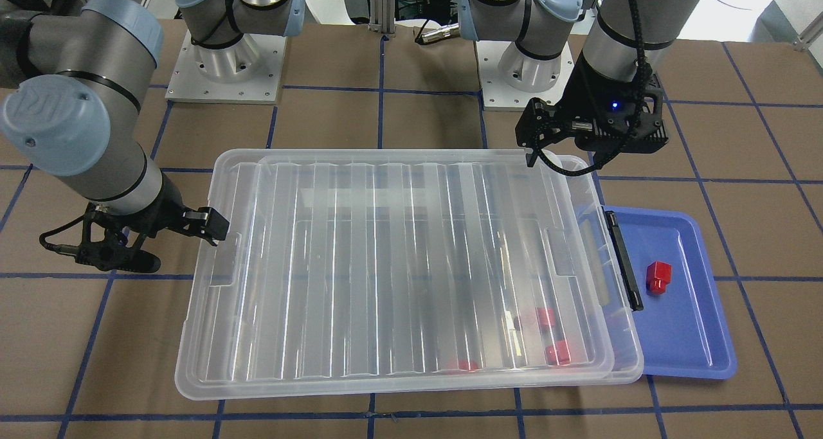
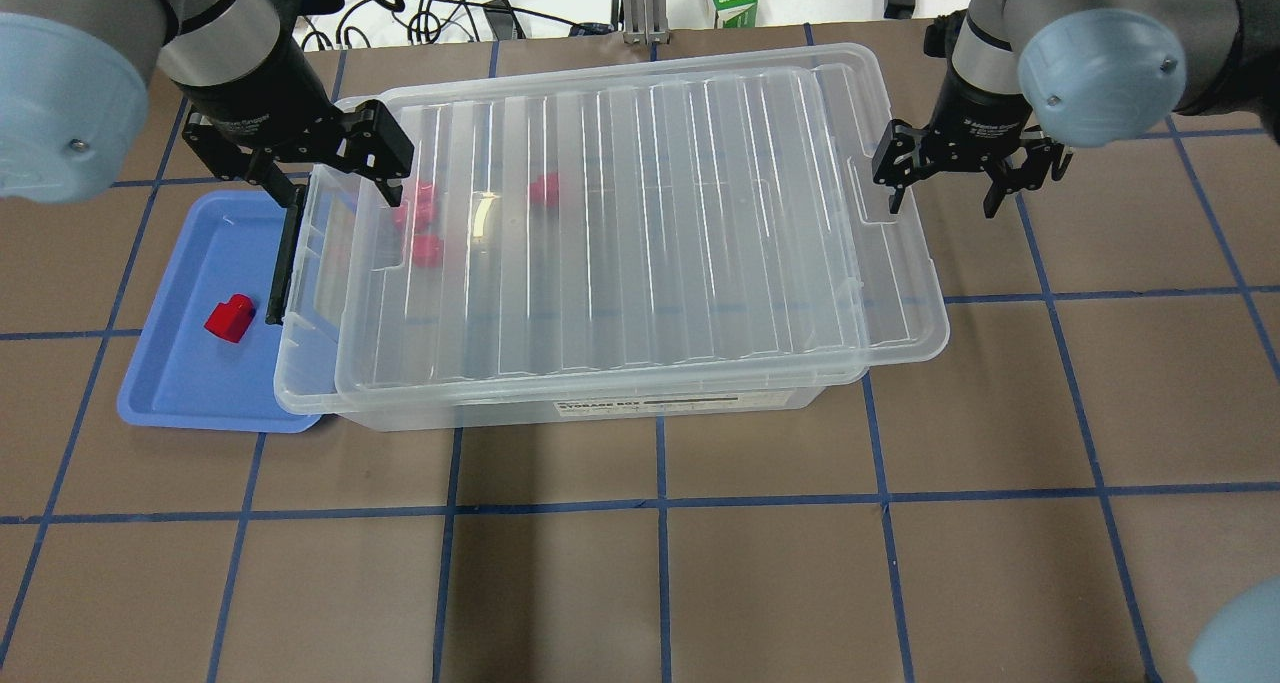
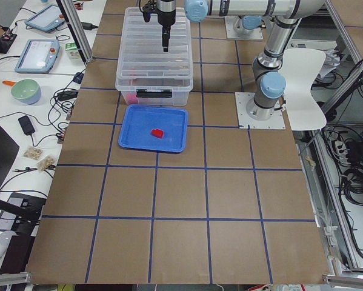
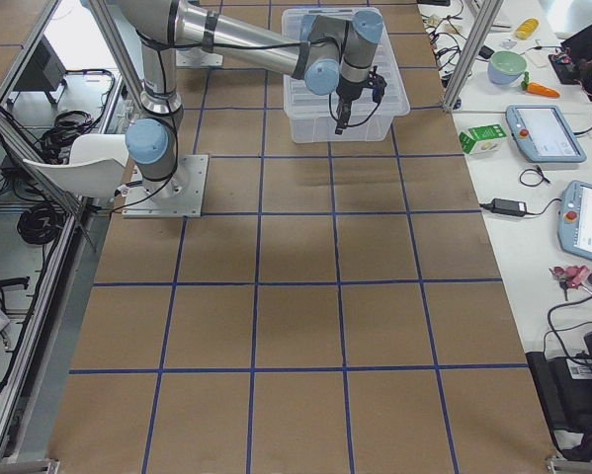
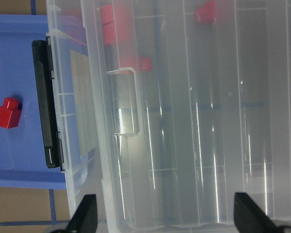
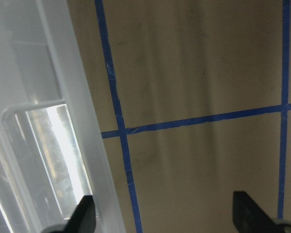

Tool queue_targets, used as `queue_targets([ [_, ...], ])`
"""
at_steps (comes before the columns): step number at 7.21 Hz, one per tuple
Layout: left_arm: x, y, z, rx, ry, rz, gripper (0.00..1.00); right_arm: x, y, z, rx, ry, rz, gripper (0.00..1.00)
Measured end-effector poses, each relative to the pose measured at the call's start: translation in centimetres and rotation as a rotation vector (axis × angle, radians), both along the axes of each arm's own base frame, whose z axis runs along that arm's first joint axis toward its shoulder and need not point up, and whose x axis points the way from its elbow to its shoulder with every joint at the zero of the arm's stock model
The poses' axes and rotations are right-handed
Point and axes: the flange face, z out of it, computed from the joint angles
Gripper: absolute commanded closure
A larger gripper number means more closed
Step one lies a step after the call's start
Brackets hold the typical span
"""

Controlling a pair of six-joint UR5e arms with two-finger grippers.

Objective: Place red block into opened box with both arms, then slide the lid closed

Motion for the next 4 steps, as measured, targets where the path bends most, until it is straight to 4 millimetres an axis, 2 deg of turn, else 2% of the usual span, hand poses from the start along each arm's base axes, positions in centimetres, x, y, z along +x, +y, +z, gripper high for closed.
queue_targets([
  [2,0.0,0.0,0.0,0.000,0.001,0.000,0.00,-3.4,-0.3,0.2,0.000,0.001,-0.055,0.00],
  [4,0.5,0.0,0.1,-0.002,-0.001,0.000,0.00,-5.4,-0.3,0.5,-0.003,0.016,-0.062,0.00],
])
